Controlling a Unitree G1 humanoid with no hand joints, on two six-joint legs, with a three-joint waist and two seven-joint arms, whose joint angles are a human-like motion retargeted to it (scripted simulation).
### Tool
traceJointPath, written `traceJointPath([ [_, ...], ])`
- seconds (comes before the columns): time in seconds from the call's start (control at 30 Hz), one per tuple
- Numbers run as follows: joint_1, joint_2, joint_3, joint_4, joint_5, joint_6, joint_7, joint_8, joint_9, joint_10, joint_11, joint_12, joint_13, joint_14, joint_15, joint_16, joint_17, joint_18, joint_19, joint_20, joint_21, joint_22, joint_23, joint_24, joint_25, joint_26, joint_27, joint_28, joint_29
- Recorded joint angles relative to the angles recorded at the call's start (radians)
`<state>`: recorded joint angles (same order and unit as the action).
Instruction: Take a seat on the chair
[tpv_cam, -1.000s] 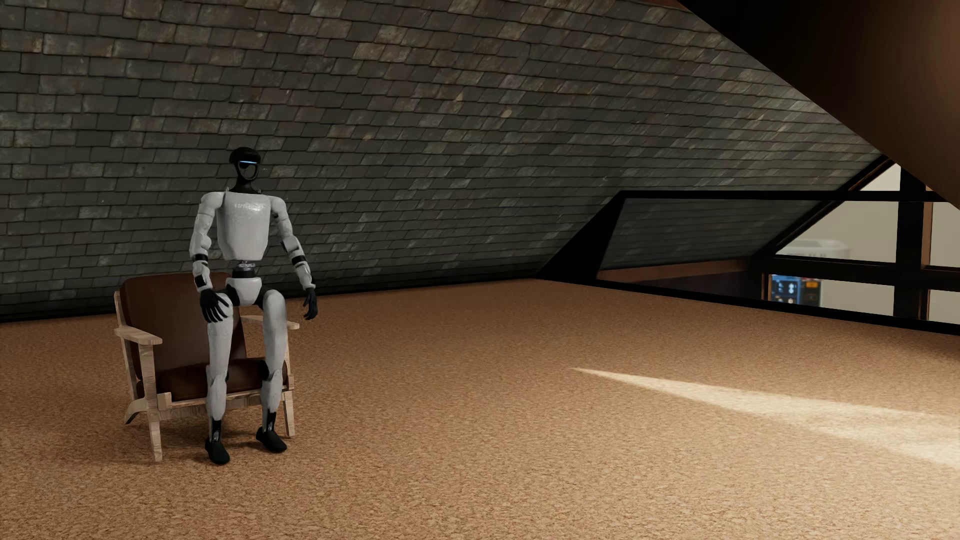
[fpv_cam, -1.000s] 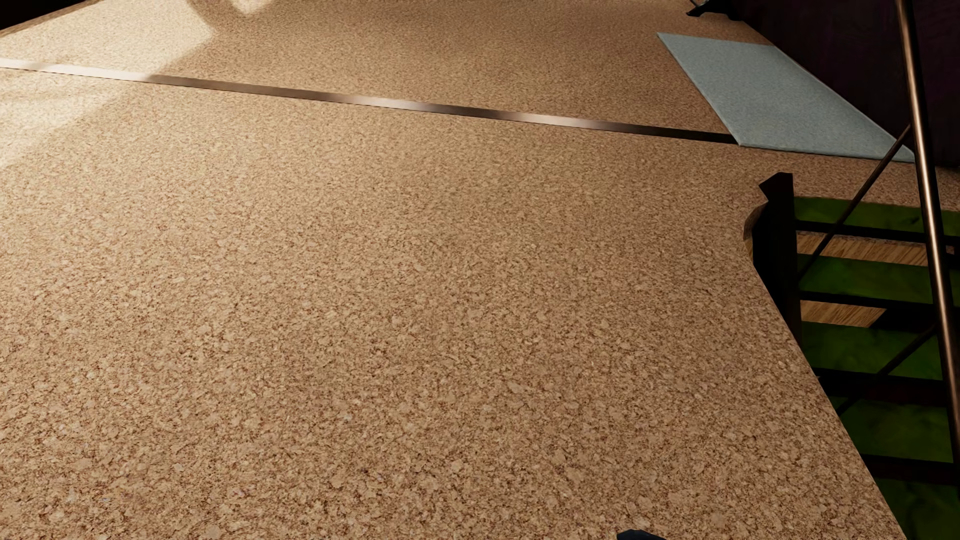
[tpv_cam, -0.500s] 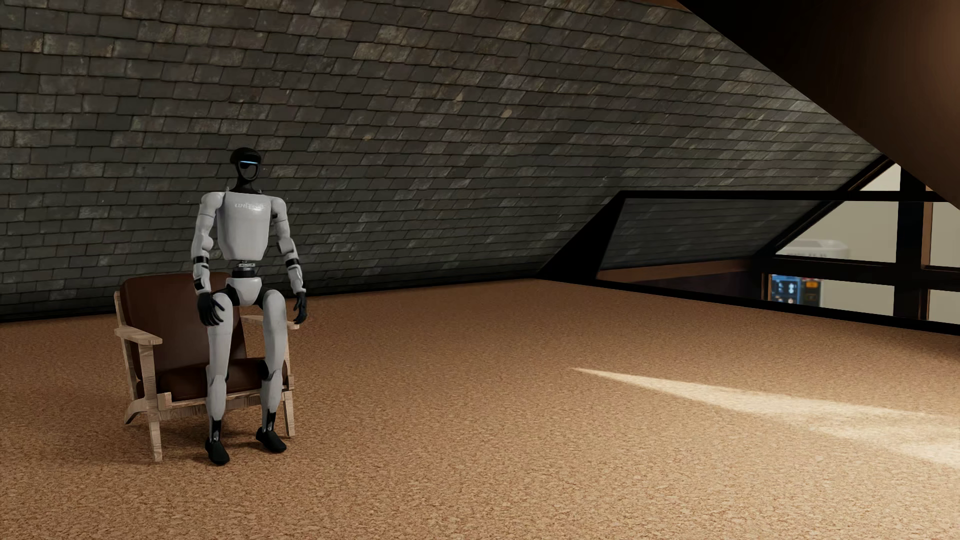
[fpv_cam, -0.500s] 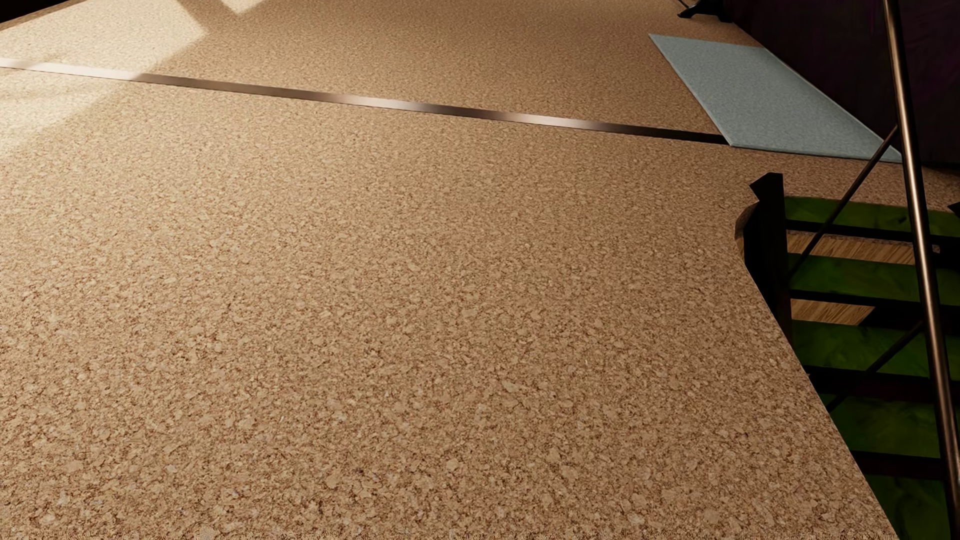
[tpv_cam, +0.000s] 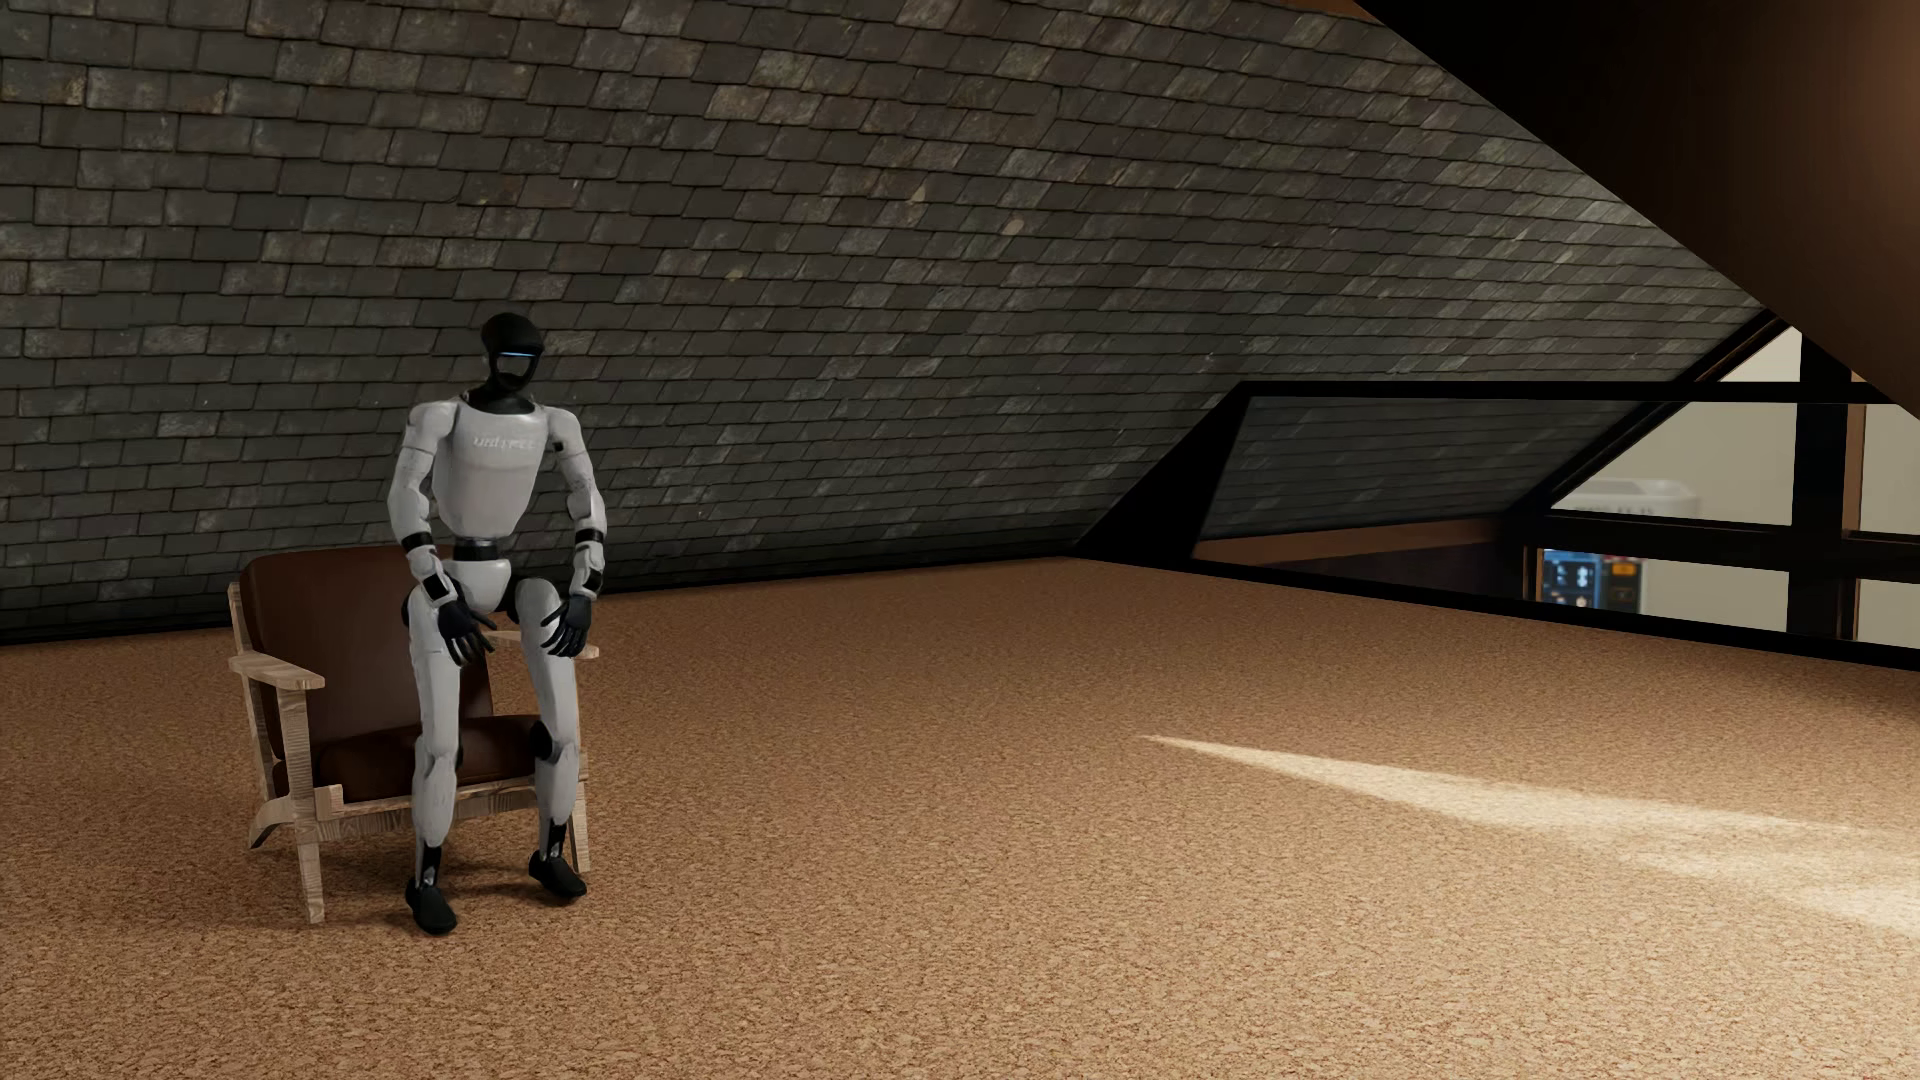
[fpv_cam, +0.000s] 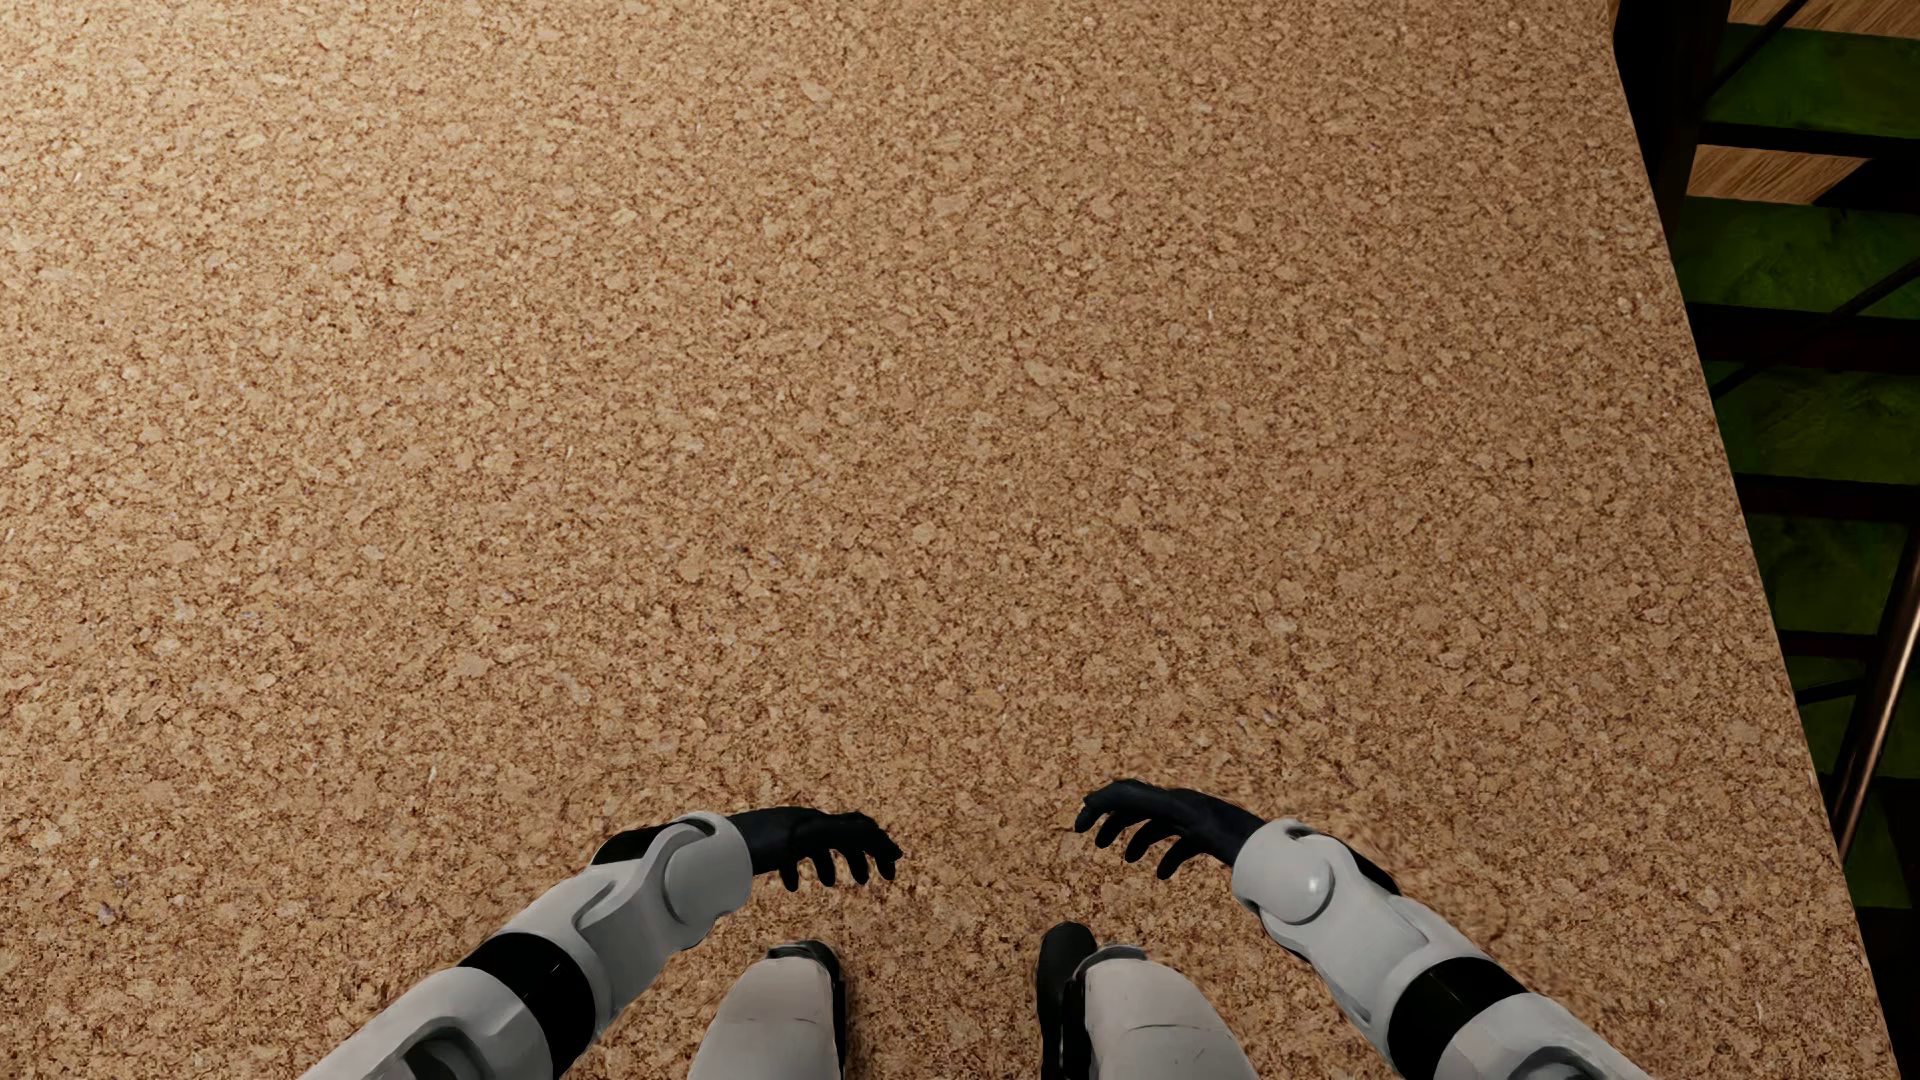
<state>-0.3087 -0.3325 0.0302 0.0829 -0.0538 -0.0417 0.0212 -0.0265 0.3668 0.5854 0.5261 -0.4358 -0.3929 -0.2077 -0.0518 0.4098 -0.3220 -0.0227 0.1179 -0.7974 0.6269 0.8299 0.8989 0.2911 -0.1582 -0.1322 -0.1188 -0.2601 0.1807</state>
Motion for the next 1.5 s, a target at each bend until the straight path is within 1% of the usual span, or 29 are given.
traceJointPath([
  [0.03,-0.042,-0.047,0.002,0.010,-0.005,0.002,-0.005,0.002,0.041,0.041,0.036,-0.044,-0.032,-0.023,-0.002,0.006,-0.015,0.003,0.010,-0.042,0.026,-0.012,-0.020,0.015,-0.003,-0.013,-0.011,0.011,-0.012],
  [0.07,-0.089,-0.100,0.001,0.024,-0.015,0.003,-0.005,0.005,0.076,0.085,0.080,-0.090,-0.072,-0.041,-0.008,0.010,-0.029,-0.009,0.025,-0.092,0.057,-0.018,-0.039,0.026,-0.008,-0.017,-0.019,0.023,-0.016],
  [0.13,-0.196,-0.215,-0.005,0.055,-0.036,0.011,-0.008,0.015,0.155,0.186,0.192,-0.184,-0.152,-0.029,-0.030,0.013,-0.074,-0.062,0.051,-0.177,0.117,-0.029,-0.108,0.062,-0.035,-0.040,-0.047,0.047,0.007],
  [0.2,-0.318,-0.336,-0.010,0.086,-0.055,0.023,-0.021,0.027,0.231,0.312,0.321,-0.279,-0.233,-0.019,-0.062,0.026,-0.139,-0.110,0.077,-0.256,0.173,-0.043,-0.215,0.080,-0.051,-0.046,-0.080,0.098,0.012],
  [0.27,-0.435,-0.464,-0.013,0.110,-0.079,0.028,-0.042,0.045,0.292,0.445,0.460,-0.373,-0.289,-0.055,-0.097,0.072,-0.225,-0.144,0.111,-0.334,0.202,-0.122,-0.357,0.102,-0.051,-0.088,-0.139,0.155,-0.037],
  [0.3,-0.490,-0.528,-0.016,0.118,-0.089,0.026,-0.059,0.055,0.324,0.508,0.529,-0.423,-0.323,-0.077,-0.114,0.104,-0.268,-0.153,0.125,-0.372,0.218,-0.168,-0.426,0.095,-0.040,-0.098,-0.161,0.201,-0.071],
  [0.33,-0.550,-0.593,-0.018,0.125,-0.094,0.025,-0.073,0.067,0.354,0.577,0.596,-0.473,-0.362,-0.098,-0.131,0.145,-0.310,-0.160,0.135,-0.407,0.236,-0.226,-0.490,0.084,-0.021,-0.104,-0.175,0.278,-0.114],
  [0.37,-0.614,-0.659,-0.019,0.130,-0.099,0.026,-0.089,0.081,0.379,0.646,0.661,-0.520,-0.396,-0.118,-0.145,0.188,-0.352,-0.166,0.146,-0.434,0.252,-0.292,-0.553,0.070,0.002,-0.115,-0.191,0.334,-0.161],
  [0.47,-0.792,-0.838,-0.019,0.142,-0.109,0.024,-0.143,0.114,0.438,0.856,0.856,-0.663,-0.471,-0.179,-0.189,0.353,-0.490,-0.174,0.186,-0.547,0.282,-0.541,-0.759,-0.013,0.096,-0.127,-0.224,0.518,-0.301],
  [0.53,-0.893,-0.946,-0.018,0.147,-0.131,0.030,-0.170,0.135,0.468,0.997,0.998,-0.735,-0.494,-0.219,-0.218,0.446,-0.586,-0.183,0.209,-0.596,0.279,-0.670,-0.883,-0.053,0.150,-0.135,-0.247,0.624,-0.384],
  [0.63,-1.016,-1.072,-0.017,0.151,-0.143,0.035,-0.209,0.168,0.505,1.179,1.174,-0.800,-0.513,-0.268,-0.247,0.561,-0.688,-0.194,0.229,-0.624,0.259,-0.820,-1.031,-0.092,0.199,-0.152,-0.282,0.730,-0.470],
  [0.7,-1.066,-1.123,-0.018,0.153,-0.144,0.036,-0.229,0.183,0.520,1.273,1.267,-0.819,-0.507,-0.288,-0.258,0.610,-0.724,-0.197,0.228,-0.624,0.231,-0.879,-1.098,-0.106,0.219,-0.155,-0.290,0.761,-0.494],
  [0.77,-1.091,-1.146,-0.021,0.154,-0.148,0.036,-0.243,0.193,0.523,1.341,1.338,-0.806,-0.479,-0.294,-0.261,0.639,-0.736,-0.203,0.219,-0.606,0.193,-0.908,-1.126,-0.111,0.222,-0.149,-0.287,0.768,-0.496],
  [0.8,-1.093,-1.143,-0.021,0.155,-0.147,0.038,-0.247,0.194,0.523,1.367,1.365,-0.780,-0.462,-0.291,-0.260,0.642,-0.730,-0.201,0.213,-0.576,0.175,-0.908,-1.125,-0.110,0.218,-0.142,-0.281,0.761,-0.487],
  [0.87,-1.083,-1.124,-0.023,0.154,-0.141,0.038,-0.256,0.193,0.510,1.407,1.406,-0.705,-0.425,-0.279,-0.255,0.627,-0.699,-0.196,0.198,-0.497,0.139,-0.881,-1.102,-0.093,0.199,-0.126,-0.264,0.720,-0.448],
  [0.97,-1.036,-1.073,-0.026,0.154,-0.137,0.035,-0.262,0.194,0.483,1.447,1.452,-0.573,-0.373,-0.257,-0.237,0.563,-0.636,-0.193,0.175,-0.353,0.100,-0.804,-1.025,-0.069,0.158,-0.108,-0.230,0.634,-0.362],
  [1.07,-0.926,-0.964,-0.024,0.161,-0.147,0.038,-0.247,0.186,0.446,1.434,1.440,-0.379,-0.245,-0.222,-0.204,0.434,-0.537,-0.191,0.160,-0.155,0.021,-0.648,-0.892,-0.031,0.098,-0.103,-0.208,0.527,-0.280],
  [1.1,-0.898,-0.930,-0.023,0.159,-0.149,0.043,-0.243,0.180,0.435,1.429,1.432,-0.315,-0.196,-0.210,-0.194,0.381,-0.495,-0.182,0.158,-0.083,-0.025,-0.591,-0.853,-0.021,0.077,-0.101,-0.200,0.505,-0.258],
  [1.13,-0.875,-0.901,-0.020,0.155,-0.149,0.049,-0.243,0.177,0.423,1.426,1.427,-0.256,-0.144,-0.199,-0.183,0.325,-0.456,-0.175,0.155,-0.017,-0.074,-0.540,-0.820,-0.020,0.061,-0.086,-0.188,0.496,-0.242],
  [1.17,-0.852,-0.876,-0.018,0.148,-0.150,0.053,-0.243,0.177,0.410,1.422,1.422,-0.200,-0.091,-0.189,-0.174,0.263,-0.416,-0.169,0.153,0.046,-0.120,-0.486,-0.785,-0.020,0.054,-0.076,-0.181,0.503,-0.244],
  [1.2,-0.826,-0.852,-0.016,0.144,-0.146,0.054,-0.238,0.175,0.395,1.415,1.414,-0.147,-0.041,-0.181,-0.165,0.205,-0.368,-0.162,0.146,0.109,-0.160,-0.434,-0.742,-0.036,0.052,-0.065,-0.179,0.527,-0.268],
  [1.27,-0.784,-0.814,-0.016,0.131,-0.144,0.055,-0.232,0.173,0.368,1.405,1.406,-0.052,0.042,-0.168,-0.155,0.091,-0.275,-0.152,0.133,0.224,-0.240,-0.345,-0.647,-0.100,0.073,-0.031,-0.162,0.625,-0.339],
  [1.3,-0.762,-0.799,-0.017,0.124,-0.142,0.051,-0.227,0.173,0.354,1.401,1.406,-0.012,0.080,-0.167,-0.154,0.046,-0.230,-0.146,0.124,0.268,-0.272,-0.310,-0.605,-0.147,0.094,0.000,-0.139,0.645,-0.380],
  [1.33,-0.743,-0.787,-0.018,0.122,-0.140,0.047,-0.223,0.173,0.337,1.400,1.409,0.024,0.111,-0.170,-0.154,0.016,-0.189,-0.138,0.115,0.303,-0.296,-0.271,-0.555,-0.216,0.134,0.010,-0.113,0.633,-0.408],
  [1.37,-0.719,-0.771,-0.020,0.119,-0.136,0.042,-0.217,0.171,0.323,1.399,1.413,0.054,0.135,-0.174,-0.161,-0.004,-0.150,-0.132,0.101,0.331,-0.312,-0.217,-0.487,-0.264,0.186,0.024,-0.103,0.613,-0.424],
  [1.4,-0.706,-0.759,-0.020,0.115,-0.133,0.038,-0.217,0.170,0.303,1.401,1.417,0.085,0.158,-0.171,-0.169,-0.009,-0.120,-0.132,0.091,0.353,-0.330,-0.154,-0.414,-0.277,0.213,0.025,-0.107,0.597,-0.445],
  [1.43,-0.694,-0.755,-0.021,0.108,-0.130,0.035,-0.217,0.174,0.286,1.402,1.423,0.107,0.172,-0.171,-0.168,-0.006,-0.100,-0.127,0.087,0.366,-0.343,-0.083,-0.335,-0.271,0.219,0.053,-0.087,0.558,-0.433],
  [1.47,-0.682,-0.749,-0.023,0.103,-0.125,0.031,-0.215,0.175,0.270,1.402,1.427,0.125,0.180,-0.171,-0.171,0.003,-0.088,-0.123,0.078,0.375,-0.348,0.001,-0.244,-0.277,0.226,0.080,-0.052,0.464,-0.388],
  [1.5,-0.672,-0.745,-0.024,0.098,-0.121,0.028,-0.215,0.175,0.255,1.402,1.431,0.144,0.183,-0.173,-0.174,0.015,-0.086,-0.119,0.070,0.382,-0.348,0.085,-0.145,-0.267,0.219,0.101,-0.013,0.350,-0.287],
])
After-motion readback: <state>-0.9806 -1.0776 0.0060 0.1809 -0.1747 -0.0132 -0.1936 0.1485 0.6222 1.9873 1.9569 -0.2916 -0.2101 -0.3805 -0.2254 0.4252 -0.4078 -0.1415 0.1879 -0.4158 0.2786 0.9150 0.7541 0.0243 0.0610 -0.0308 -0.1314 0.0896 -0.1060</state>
